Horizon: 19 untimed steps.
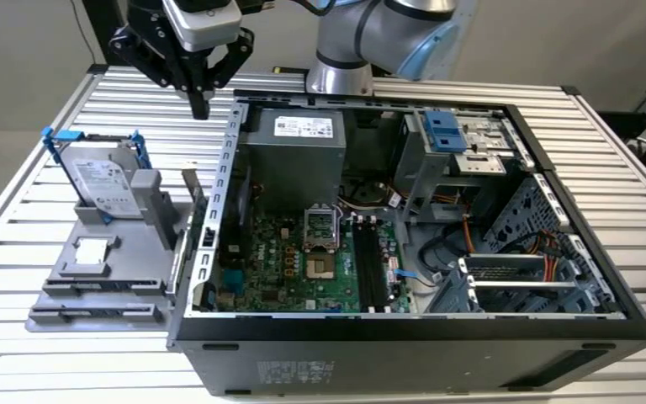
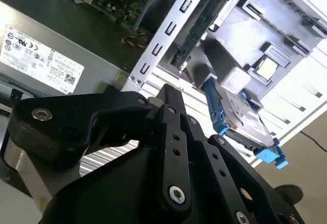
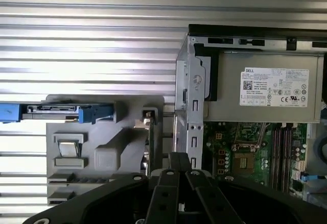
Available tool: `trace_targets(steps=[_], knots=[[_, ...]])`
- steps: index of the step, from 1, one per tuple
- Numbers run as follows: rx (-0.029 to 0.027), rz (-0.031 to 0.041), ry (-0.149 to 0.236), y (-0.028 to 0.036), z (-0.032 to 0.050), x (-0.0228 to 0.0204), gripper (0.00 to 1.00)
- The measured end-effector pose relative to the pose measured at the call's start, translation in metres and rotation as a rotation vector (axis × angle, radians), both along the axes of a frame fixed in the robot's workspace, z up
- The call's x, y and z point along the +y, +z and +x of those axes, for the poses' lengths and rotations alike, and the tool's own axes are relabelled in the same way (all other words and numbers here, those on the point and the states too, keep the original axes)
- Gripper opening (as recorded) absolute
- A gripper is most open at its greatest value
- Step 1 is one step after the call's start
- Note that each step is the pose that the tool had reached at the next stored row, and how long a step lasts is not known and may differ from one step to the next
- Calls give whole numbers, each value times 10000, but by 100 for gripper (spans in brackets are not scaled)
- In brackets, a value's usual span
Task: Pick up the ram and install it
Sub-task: 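Reach for the ram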
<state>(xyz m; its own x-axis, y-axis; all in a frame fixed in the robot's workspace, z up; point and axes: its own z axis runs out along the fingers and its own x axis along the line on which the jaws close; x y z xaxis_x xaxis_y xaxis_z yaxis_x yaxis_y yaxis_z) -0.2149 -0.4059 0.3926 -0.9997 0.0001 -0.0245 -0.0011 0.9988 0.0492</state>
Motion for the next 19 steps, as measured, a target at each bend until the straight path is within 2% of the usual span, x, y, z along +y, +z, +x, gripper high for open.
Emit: trace_targets(steps=[19], knots=[[-1,0,1,0,-419,-70,0]])
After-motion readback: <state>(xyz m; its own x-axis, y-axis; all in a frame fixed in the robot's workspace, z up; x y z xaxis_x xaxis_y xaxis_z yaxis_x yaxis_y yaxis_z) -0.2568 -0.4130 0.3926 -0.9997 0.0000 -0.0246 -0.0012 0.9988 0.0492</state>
